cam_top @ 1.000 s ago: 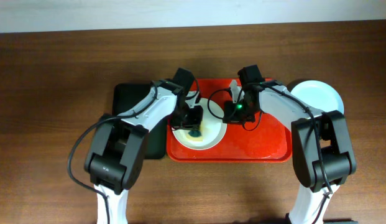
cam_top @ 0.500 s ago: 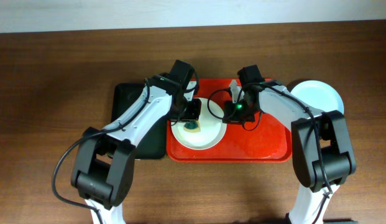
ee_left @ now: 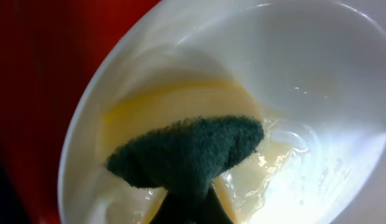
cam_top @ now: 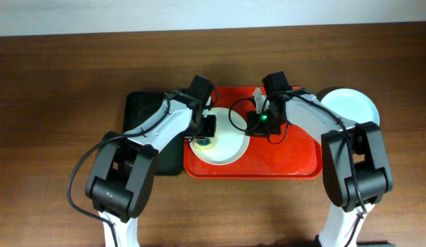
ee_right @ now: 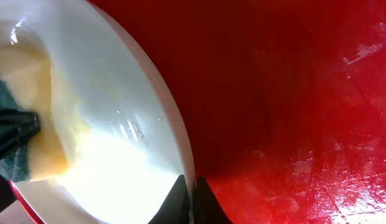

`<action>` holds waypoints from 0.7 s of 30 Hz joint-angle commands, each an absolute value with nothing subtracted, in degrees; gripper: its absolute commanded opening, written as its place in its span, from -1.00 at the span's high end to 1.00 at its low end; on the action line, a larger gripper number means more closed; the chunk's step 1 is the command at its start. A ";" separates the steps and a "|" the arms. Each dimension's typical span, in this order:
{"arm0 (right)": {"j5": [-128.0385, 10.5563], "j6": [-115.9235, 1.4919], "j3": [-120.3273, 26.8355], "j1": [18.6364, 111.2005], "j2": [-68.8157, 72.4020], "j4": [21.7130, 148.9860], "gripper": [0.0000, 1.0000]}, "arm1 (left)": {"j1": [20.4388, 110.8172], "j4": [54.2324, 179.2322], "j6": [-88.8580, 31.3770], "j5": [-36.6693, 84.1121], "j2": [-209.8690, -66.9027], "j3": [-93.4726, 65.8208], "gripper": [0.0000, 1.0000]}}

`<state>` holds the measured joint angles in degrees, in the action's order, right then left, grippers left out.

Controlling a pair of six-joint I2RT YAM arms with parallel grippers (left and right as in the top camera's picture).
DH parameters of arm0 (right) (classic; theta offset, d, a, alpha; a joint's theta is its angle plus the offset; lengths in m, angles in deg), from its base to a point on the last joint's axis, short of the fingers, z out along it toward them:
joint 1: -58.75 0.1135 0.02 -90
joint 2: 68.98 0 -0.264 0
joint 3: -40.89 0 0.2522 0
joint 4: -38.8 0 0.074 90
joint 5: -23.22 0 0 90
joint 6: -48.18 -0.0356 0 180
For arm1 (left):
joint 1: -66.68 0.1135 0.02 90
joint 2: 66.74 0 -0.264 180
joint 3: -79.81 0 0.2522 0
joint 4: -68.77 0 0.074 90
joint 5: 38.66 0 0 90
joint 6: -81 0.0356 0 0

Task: Clean dirty plates on tray and stack at the side
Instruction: 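Keep scrubbing the white plate with the left gripper's sponge in circles, then place the sponge on the black tray with the left gripper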

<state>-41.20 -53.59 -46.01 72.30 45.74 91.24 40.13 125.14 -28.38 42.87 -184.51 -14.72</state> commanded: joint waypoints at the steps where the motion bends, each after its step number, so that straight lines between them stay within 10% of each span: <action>1: -40.17 -53.28 -45.84 72.62 46.57 91.09 0.92 | 40.18 123.13 -28.93 33.08 -187.88 -13.52 1.00; 12: -40.17 -53.28 -45.82 72.62 46.57 91.11 0.92 | 44.50 122.78 -28.47 16.18 -183.86 -23.01 1.00; 21: -40.17 -53.28 -45.84 72.62 46.57 91.09 0.91 | 51.39 141.16 -25.39 45.67 -171.09 -23.03 1.00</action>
